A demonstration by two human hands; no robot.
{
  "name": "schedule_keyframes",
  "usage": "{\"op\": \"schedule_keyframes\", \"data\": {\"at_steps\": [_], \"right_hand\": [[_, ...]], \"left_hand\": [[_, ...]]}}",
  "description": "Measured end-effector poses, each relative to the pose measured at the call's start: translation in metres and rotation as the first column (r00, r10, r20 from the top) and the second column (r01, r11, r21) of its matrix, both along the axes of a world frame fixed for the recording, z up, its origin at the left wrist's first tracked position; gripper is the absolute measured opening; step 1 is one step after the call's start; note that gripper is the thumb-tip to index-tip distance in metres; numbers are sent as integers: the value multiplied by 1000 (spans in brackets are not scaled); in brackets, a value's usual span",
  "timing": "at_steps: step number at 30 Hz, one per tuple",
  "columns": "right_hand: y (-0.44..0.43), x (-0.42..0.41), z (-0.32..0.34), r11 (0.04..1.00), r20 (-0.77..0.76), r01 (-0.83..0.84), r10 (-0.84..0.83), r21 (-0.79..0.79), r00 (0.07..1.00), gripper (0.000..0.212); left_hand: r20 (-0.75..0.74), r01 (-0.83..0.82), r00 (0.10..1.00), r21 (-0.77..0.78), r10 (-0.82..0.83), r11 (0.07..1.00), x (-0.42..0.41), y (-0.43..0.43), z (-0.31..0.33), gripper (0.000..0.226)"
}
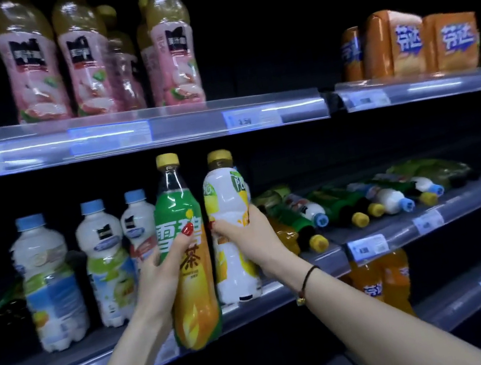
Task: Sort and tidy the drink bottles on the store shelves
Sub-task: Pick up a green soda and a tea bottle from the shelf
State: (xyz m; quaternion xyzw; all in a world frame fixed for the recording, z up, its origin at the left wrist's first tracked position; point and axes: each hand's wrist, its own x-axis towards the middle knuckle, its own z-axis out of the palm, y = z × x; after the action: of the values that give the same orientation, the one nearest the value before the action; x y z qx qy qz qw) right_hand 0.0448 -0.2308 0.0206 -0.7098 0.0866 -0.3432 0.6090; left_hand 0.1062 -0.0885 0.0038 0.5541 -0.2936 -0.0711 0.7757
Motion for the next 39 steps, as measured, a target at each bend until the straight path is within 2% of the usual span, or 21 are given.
{"op": "schedule_keyframes", "data": {"at_steps": [2,6,9,13,16,20,26,28,31,35,39], "right_hand": [[-13,-19,-11,998,9,-6,5,57,1000,59],[-49,-64,-30,994,24,76,-78,82,997,60],[-86,-106,-34,993,15,110,-111,39,994,42],[-148,-161,-31,981,26,195,-195,-9,981,40],[-207,-202,-32,976,46,218,-218,11,975,43],[-302,-255,-35,973,46,231,-232,24,972,44],[-443,-321,-30,970,12,243,-243,1,970,44],[-483,-334,-27,972,16,236,-236,9,972,45],[-536,-344,-20,973,34,230,-230,6,973,44],[-592,-348,-14,966,98,256,-253,-28,963,38],[-652,-351,-13,964,154,262,-253,-40,955,35]], "left_hand": [[0,55,998,17,-55,998,-13,-13,-8,52],[-22,152,988,-2,-152,988,-45,-60,-27,50],[-15,241,971,-1,-241,971,-75,-104,-30,51],[31,332,942,20,-333,943,-117,-178,-21,54],[45,365,930,24,-366,931,-152,-244,-20,57],[32,361,932,-13,-361,932,-202,-345,-26,56],[-27,326,945,-43,-327,944,-265,-493,-29,32],[-19,313,950,-27,-313,950,-278,-534,-24,26],[-20,294,956,-28,-294,956,-292,-584,-16,31],[1,269,963,-24,-269,963,-297,-640,-10,18],[39,229,973,12,-229,973,-302,-696,-6,17]]}}
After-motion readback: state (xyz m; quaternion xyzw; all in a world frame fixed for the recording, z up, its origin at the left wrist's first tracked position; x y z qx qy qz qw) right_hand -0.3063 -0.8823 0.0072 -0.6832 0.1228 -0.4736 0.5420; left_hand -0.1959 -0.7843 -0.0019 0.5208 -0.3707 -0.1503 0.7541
